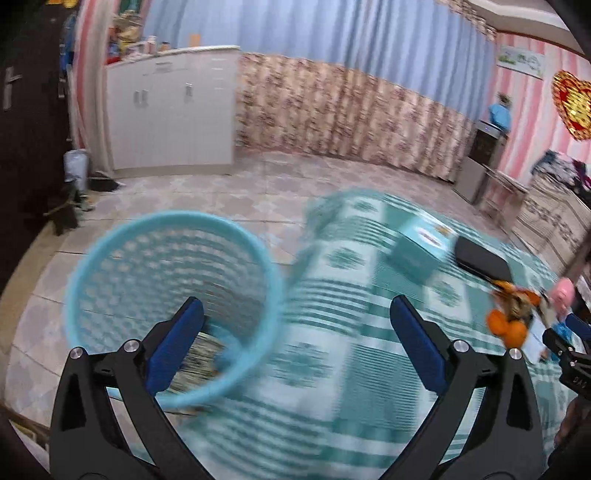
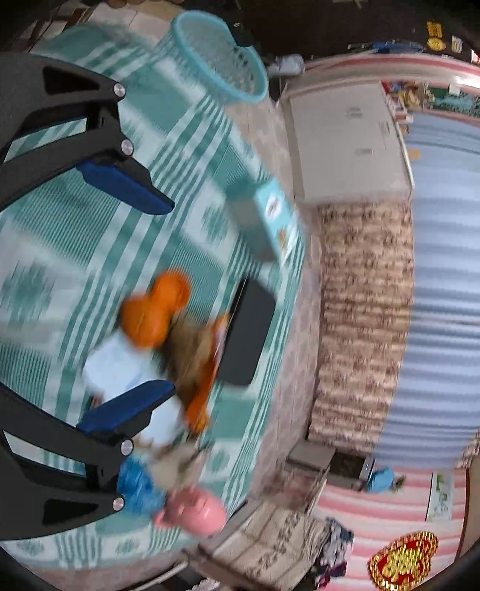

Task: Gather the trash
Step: 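Move both grippers back to the table and grasp the orange lid with the left gripper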

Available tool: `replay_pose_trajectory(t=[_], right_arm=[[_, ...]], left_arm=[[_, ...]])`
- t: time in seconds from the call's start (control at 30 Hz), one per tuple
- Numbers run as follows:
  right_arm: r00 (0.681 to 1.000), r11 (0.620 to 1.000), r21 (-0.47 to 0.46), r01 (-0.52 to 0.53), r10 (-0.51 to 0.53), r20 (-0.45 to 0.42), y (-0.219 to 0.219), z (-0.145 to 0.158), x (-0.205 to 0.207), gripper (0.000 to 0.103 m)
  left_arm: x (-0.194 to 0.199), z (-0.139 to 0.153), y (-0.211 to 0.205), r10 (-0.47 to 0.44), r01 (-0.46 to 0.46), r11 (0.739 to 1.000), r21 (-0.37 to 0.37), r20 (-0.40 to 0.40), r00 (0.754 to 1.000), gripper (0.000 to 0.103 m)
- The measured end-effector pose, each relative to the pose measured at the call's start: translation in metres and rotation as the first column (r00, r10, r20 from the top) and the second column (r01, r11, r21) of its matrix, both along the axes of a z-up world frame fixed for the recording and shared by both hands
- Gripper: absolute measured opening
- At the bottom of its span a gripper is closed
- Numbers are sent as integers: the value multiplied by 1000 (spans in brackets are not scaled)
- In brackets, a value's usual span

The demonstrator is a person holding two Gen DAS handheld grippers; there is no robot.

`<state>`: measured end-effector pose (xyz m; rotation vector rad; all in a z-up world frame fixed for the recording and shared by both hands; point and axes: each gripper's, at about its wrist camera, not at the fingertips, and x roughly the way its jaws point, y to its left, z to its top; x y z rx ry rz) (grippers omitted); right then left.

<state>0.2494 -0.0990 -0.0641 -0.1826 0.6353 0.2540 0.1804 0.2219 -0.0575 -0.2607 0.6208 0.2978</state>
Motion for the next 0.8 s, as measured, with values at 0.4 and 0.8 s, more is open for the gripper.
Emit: replay_pose_trajectory(t=[0.4, 0.8], right_arm=[[971, 973, 3, 229, -229, -74, -124, -45, -1, 89], [947, 942, 120, 312, -299, -116, -174, -54, 5, 89]], left_arm=[[65, -32, -142, -262, 263, 965, 5, -86, 961, 98], [118, -68, -208, -392, 402, 916, -5, -237, 889, 80]])
